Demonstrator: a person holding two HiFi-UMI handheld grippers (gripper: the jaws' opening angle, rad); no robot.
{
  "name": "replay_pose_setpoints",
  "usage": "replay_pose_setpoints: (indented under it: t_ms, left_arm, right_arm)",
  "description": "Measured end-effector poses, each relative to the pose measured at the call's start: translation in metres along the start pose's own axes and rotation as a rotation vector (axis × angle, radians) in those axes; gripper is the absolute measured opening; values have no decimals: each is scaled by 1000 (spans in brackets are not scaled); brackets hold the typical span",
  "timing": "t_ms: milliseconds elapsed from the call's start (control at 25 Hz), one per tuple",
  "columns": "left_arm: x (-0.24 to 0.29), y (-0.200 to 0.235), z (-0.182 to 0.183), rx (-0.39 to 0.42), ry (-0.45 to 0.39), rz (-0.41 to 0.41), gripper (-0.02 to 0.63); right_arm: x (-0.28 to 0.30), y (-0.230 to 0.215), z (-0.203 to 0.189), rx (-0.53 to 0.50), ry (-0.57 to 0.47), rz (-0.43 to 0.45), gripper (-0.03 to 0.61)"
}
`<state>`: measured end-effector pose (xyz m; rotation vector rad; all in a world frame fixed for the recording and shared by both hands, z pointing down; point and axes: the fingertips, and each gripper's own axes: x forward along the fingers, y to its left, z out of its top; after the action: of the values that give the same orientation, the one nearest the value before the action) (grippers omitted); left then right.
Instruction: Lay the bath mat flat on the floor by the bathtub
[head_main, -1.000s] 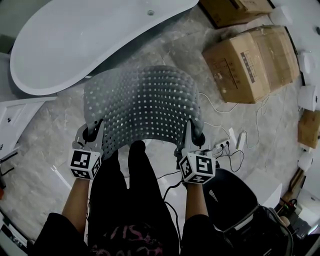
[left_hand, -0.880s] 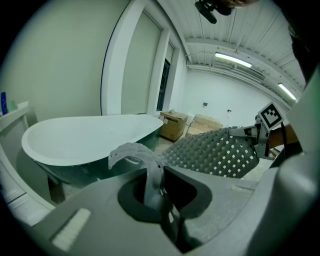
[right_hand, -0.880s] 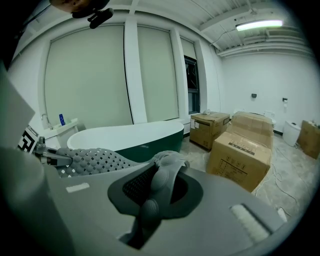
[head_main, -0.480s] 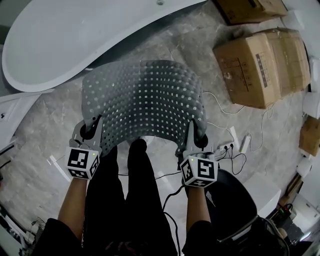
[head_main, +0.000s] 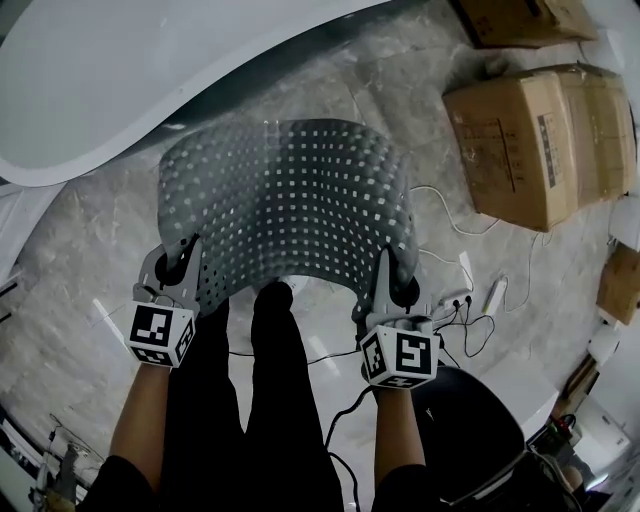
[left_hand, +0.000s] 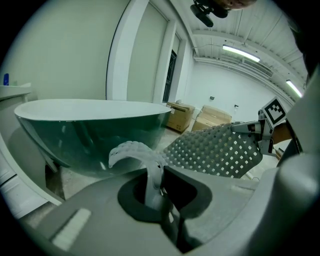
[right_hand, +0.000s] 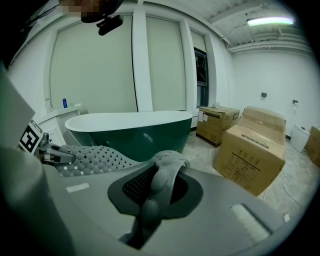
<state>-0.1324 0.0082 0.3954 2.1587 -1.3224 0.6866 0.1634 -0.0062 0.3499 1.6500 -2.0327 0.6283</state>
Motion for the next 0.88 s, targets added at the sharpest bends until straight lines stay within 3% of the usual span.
replay_pose_setpoints:
  t_ms: [880]
  left_arm:
    - [59, 55, -72, -16, 25, 63, 17]
  right_arm:
    - [99, 21, -64, -55, 22, 97, 48]
